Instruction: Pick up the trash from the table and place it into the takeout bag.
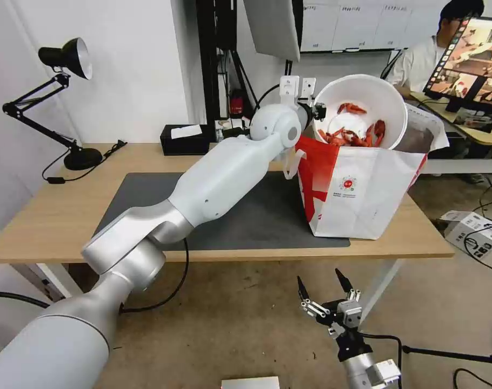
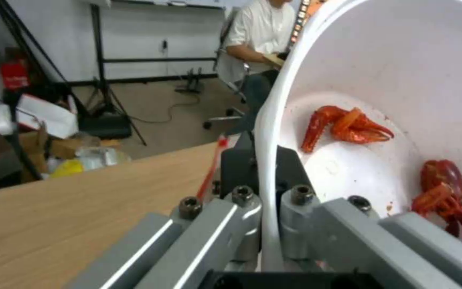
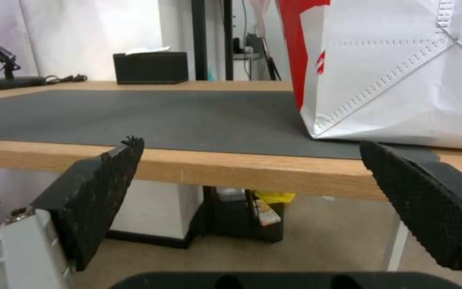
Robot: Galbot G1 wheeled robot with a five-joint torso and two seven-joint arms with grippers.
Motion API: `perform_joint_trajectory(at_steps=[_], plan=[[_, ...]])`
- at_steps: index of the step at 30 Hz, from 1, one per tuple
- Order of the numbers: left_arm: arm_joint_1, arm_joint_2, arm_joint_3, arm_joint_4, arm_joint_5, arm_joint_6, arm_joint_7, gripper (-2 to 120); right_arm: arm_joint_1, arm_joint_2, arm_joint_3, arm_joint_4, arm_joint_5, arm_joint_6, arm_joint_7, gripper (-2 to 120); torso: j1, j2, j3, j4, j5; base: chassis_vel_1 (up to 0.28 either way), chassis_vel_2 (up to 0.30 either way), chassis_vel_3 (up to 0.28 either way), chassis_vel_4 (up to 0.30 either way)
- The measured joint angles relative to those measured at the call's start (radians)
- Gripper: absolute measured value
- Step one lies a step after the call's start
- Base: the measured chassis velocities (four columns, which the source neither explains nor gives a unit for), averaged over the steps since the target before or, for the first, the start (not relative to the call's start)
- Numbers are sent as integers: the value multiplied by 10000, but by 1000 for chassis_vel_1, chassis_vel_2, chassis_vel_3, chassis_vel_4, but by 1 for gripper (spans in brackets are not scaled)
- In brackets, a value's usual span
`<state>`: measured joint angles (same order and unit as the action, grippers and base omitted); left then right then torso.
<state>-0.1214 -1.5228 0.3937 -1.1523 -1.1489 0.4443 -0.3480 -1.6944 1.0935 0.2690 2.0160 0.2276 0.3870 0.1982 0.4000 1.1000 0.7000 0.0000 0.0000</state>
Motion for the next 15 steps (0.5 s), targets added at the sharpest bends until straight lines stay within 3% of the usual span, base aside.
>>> perform_joint_trajectory(at_steps=[7,14,15], plan=[[-101,211,-145,-147,-529,1101,499,0,0,0,0,0,0,0,-1,100,0,1,0,0,-1,0,0,0,0],[-80,233,-145,-186,-550,1398,601,0,0,0,0,0,0,0,0,100,0,0,0,0,0,0,0,0,0],[-65,246,-145,-238,-574,1510,617,5,0,0,-1,0,0,0,0,100,0,0,0,0,0,0,0,0,0]])
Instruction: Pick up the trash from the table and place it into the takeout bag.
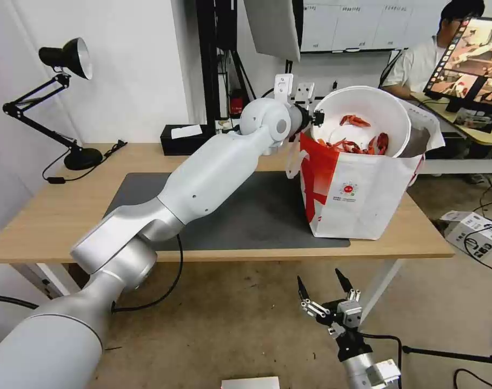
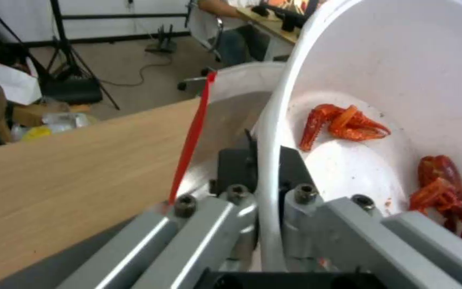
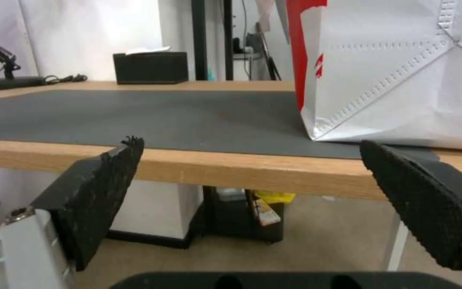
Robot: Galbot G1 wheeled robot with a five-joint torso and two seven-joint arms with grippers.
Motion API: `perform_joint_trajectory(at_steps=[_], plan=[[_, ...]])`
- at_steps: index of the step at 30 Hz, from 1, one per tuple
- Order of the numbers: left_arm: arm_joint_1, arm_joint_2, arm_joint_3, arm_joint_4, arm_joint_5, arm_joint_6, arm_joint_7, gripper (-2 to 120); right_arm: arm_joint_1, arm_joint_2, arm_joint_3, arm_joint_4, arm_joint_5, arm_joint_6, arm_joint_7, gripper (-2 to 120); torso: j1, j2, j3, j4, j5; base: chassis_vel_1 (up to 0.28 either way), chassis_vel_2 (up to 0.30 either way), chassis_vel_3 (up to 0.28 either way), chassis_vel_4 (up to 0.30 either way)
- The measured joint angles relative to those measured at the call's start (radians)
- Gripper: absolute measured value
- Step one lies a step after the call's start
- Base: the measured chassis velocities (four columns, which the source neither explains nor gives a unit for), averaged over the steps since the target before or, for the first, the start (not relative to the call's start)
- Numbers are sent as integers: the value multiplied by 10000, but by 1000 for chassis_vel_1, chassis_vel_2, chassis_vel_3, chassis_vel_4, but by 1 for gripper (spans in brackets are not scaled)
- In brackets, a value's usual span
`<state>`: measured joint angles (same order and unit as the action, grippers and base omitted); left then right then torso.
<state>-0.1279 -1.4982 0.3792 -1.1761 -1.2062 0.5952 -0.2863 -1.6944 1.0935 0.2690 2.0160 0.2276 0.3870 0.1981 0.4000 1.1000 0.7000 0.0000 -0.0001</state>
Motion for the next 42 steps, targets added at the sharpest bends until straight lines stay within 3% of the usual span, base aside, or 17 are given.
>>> perform_joint_trajectory(at_steps=[1,8,18,24,30,36,42], plan=[[6,38,-3,-122,-143,313,21,9,0,0,0,0,0,1,0,100,0,0,0,0,0,0,0,0,0],[13,114,-28,-273,-390,667,24,33,0,0,1,0,0,0,0,100,0,0,0,0,0,0,0,0,0],[14,189,-57,-367,-469,674,29,67,0,0,1,0,0,1,0,100,0,0,0,-2,0,0,0,0,0],[39,668,-222,-853,-636,483,36,91,-1,0,1,0,0,0,0,100,0,0,0,-2,0,0,0,0,0],[260,1370,-456,-1563,-760,377,38,99,-1,0,0,0,0,0,0,100,0,0,0,0,-1,0,0,0,0],[1483,2781,-1023,-3069,-963,205,38,100,0,1,0,0,0,1,0,100,0,1,0,3,-3,0,0,0,0],[2585,3317,-1829,-3870,-816,203,131,100,0,0,1,0,0,0,0,100,0,0,0,0,-1,0,0,0,0]])
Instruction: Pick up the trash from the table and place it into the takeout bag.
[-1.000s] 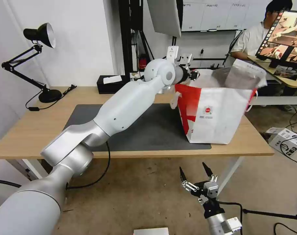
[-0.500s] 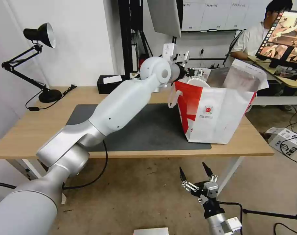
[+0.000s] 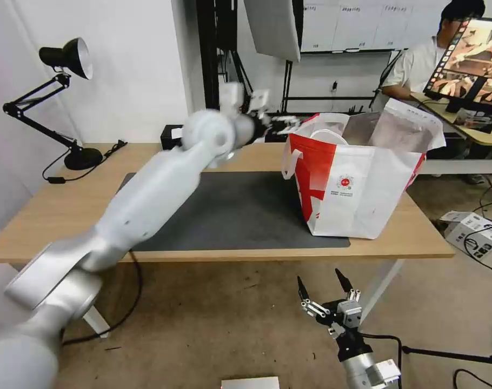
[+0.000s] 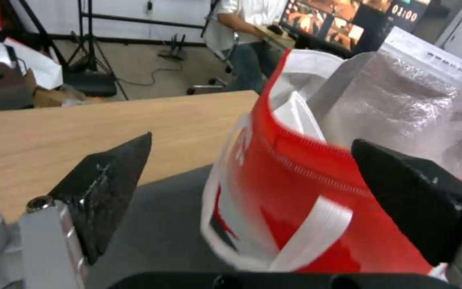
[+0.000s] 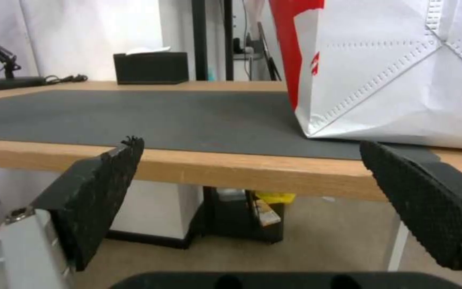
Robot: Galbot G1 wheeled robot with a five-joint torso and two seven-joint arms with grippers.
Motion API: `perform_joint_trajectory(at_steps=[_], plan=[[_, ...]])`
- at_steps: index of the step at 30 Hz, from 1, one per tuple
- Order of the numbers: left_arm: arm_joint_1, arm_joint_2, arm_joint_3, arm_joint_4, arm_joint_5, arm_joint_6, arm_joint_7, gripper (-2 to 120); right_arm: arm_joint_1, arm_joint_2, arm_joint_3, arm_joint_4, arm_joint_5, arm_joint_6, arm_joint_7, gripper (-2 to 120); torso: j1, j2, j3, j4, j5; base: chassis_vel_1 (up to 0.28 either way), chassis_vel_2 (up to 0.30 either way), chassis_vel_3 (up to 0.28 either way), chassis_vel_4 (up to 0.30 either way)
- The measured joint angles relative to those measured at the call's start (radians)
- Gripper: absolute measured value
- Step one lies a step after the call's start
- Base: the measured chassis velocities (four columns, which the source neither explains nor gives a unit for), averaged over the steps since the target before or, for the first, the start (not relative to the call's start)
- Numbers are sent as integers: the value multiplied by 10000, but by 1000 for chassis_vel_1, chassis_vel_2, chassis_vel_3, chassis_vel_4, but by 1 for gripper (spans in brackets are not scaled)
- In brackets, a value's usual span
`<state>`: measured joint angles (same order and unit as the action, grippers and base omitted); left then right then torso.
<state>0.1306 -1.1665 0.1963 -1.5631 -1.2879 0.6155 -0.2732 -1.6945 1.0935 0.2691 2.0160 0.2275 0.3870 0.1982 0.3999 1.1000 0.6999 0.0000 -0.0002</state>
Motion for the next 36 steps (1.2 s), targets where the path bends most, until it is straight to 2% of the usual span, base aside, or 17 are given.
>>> perform_joint_trajectory(at_steps=[3,5,7,9,10,13,14,17,18,22,24,25,26,29,30,33,36], plan=[[549,310,-406,-455,115,1,104,100,-1,0,0,0,0,0,0,100,1,1,0,-3,0,0,0,0,0],[1513,838,-1282,-1100,330,-46,180,100,0,0,0,0,0,0,0,100,0,1,-1,0,-1,0,0,0,0],[1692,925,-1441,-1204,404,-61,228,100,0,0,-1,0,0,0,0,100,0,0,0,0,-1,0,0,0,0],[2924,1448,-2229,-1893,943,-229,567,100,0,0,0,0,1,0,1,100,0,1,0,0,0,0,0,0,0],[2924,1448,-2229,-1893,943,-229,567,100,0,0,0,0,1,0,1,100,0,1,0,0,0,0,0,0,0],[4616,1947,-3024,-2738,1950,-624,1041,100,0,-1,-2,0,0,0,-1,100,-1,1,0,3,-3,0,0,0,0],[4616,1947,-3024,-2738,1950,-624,1041,100,0,-1,-2,0,0,0,-1,100,-1,1,0,3,-3,0,0,0,0],[6403,2203,-3915,-3446,3023,-1306,1492,100,1,0,0,0,0,0,0,100,-1,0,-1,1,2,0,0,0,0],[6403,2203,-3915,-3446,3023,-1306,1492,100,1,0,0,0,0,0,0,100,-1,0,-1,1,2,0,0,0,0],[9023,2047,-5456,-4170,4703,-2691,2099,100,0,0,0,0,0,0,0,100,-1,1,-1,2,-2,0,0,0,0],[9256,2028,-5564,-4205,4875,-3002,2144,100,0,-1,0,0,0,0,0,100,-1,1,-1,3,-1,0,0,0,0],[9819,1998,-5795,-4250,5392,-3901,2236,100,0,0,-1,0,0,0,0,100,-1,1,-1,1,2,0,0,0,0],[9819,1998,-5795,-4250,5392,-3901,2236,100,0,0,-1,0,0,0,0,100,-1,1,-1,1,2,0,0,0,0],[10903,1874,-6365,-4171,6911,-5665,2459,100,0,0,0,0,0,0,0,100,-1,2,-1,-2,4,0,0,0,0],[10903,1874,-6365,-4171,6911,-5665,2459,100,0,0,0,0,0,0,0,100,-1,2,-1,-2,4,0,0,0,0],[12204,1411,-7124,-4110,7945,-6775,2457,100,1,0,0,0,0,0,0,100,-1,1,-1,-1,4,0,0,0,0],[12900,992,-7508,-4109,8287,-7058,2442,100,0,0,-1,0,0,0,0,100,-1,1,-1,0,0,0,0,0,0]])
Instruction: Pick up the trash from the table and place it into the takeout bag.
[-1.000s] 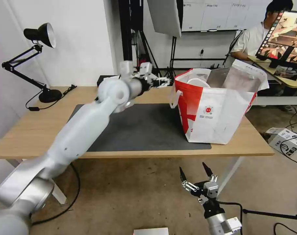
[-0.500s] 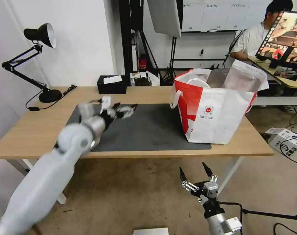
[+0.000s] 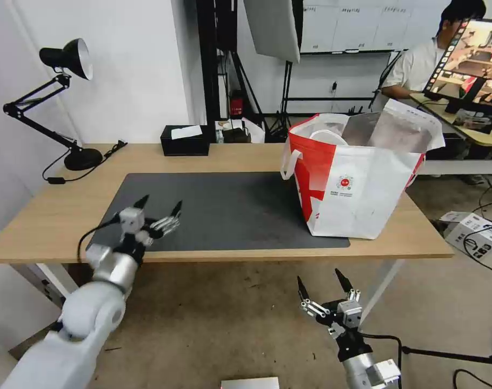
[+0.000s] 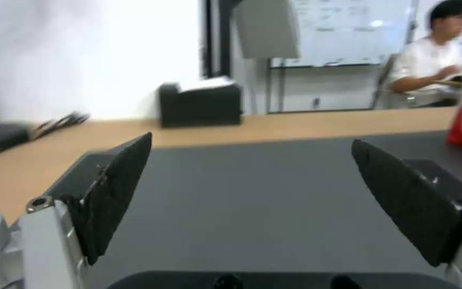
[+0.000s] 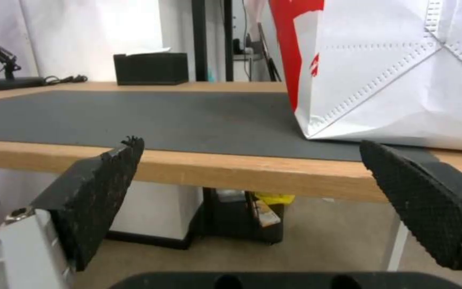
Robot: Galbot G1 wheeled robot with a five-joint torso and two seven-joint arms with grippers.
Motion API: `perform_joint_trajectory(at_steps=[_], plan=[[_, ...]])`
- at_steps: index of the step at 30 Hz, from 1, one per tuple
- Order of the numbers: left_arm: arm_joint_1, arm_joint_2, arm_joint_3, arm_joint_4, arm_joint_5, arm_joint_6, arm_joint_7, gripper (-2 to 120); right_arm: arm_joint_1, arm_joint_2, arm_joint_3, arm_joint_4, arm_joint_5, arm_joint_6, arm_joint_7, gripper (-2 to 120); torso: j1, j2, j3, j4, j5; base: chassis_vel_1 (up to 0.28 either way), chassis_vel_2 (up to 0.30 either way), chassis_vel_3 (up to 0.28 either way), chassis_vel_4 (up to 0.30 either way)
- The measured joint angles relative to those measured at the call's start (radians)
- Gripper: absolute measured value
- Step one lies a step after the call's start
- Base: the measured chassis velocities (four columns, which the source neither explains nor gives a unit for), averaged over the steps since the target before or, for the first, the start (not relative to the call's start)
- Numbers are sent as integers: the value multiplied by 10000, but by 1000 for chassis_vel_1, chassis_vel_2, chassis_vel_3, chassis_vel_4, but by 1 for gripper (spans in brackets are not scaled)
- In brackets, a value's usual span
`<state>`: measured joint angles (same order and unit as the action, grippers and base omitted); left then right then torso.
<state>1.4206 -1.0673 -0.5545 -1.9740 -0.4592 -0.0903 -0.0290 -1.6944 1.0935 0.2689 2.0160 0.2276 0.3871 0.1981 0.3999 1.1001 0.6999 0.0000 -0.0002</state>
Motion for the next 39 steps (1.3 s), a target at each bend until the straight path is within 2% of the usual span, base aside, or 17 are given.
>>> perform_joint_trajectory(at_steps=[5,17,39], plan=[[985,-535,-517,22,161,-176,-41,100,0,0,0,0,0,0,0,100,0,0,0,1,1,0,0,0,0],[2014,-929,-1085,318,122,-702,158,100,0,0,0,0,0,0,0,100,1,-1,1,0,2,0,0,0,0],[2020,-874,-1137,278,44,-592,180,100,0,0,0,0,0,0,0,100,1,-2,1,-1,2,0,0,0,0]])
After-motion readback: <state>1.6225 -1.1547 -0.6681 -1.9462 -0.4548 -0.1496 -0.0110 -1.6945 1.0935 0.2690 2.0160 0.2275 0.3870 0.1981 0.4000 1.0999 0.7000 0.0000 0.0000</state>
